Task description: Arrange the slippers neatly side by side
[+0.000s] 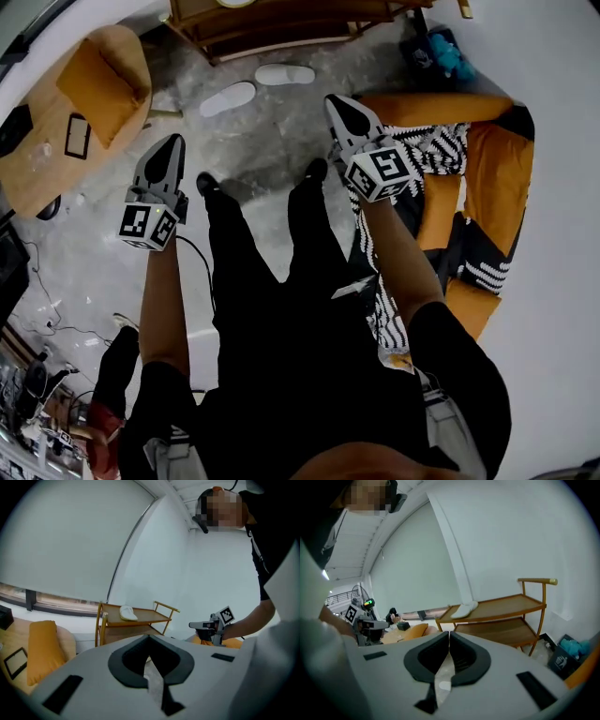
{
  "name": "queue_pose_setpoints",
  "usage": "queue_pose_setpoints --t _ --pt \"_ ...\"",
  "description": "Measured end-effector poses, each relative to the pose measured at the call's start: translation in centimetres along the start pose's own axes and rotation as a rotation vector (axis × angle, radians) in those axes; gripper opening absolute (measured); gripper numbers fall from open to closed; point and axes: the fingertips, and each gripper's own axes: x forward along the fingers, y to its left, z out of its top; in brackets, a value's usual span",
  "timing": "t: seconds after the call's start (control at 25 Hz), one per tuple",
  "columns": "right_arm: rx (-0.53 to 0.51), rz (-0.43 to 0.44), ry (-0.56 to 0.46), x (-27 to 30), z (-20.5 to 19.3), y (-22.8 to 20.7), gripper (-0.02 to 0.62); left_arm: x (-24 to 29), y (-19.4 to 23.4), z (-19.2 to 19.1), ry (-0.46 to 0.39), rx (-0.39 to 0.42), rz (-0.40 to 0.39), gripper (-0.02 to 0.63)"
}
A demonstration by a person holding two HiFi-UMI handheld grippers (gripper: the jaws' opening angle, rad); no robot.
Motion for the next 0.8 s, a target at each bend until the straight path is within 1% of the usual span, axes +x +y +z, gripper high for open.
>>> queue_pose_setpoints --t 0.08,0.2,0.36,0.44,0.52,0.6,0.64,0.68,0.8 --pt "-0.012 0.002 0.051 1.8 -3.9 -2.3 0.032 1.1 0.4 -3.1 0.027 0.004 -0.01 0.014" --pt "-0.016 0.034 0.131 4.9 -9.8 -5.2 0.034 2.7 1.4 -7.5 0.051 0.014 -0.008 0.014" --pt "-0.001 0.066 0.204 8.4 -17.5 -7.9 0.034 4.3 3.1 -12.5 0.032 0.043 0.024 0.014" --pt "0.018 0.07 0.23 10.1 -21.2 -9.1 0.034 5.7 4.0 -15.3 0.038 0.051 0.011 0.014" --pt "0.041 0.064 0.248 12.0 -24.3 -10.4 0.035 7.4 5.0 -18.3 0.058 0.054 -0.003 0.014" --pt "0.05 0.066 0.264 13.9 -27.0 -11.5 0.041 9.0 6.2 -21.0 0.077 0.053 0.005 0.014" --pt "0.05 0.067 0.275 14.8 -28.3 -12.0 0.055 9.7 6.8 -22.2 0.085 0.05 0.014 0.014" --pt "0.051 0.066 0.287 15.7 -29.6 -12.6 0.092 10.4 7.3 -23.3 0.091 0.044 0.022 0.014" --pt "0.051 0.054 0.337 17.9 -33.7 -14.3 0.097 12.0 8.3 -26.6 0.098 0.018 0.032 0.014"
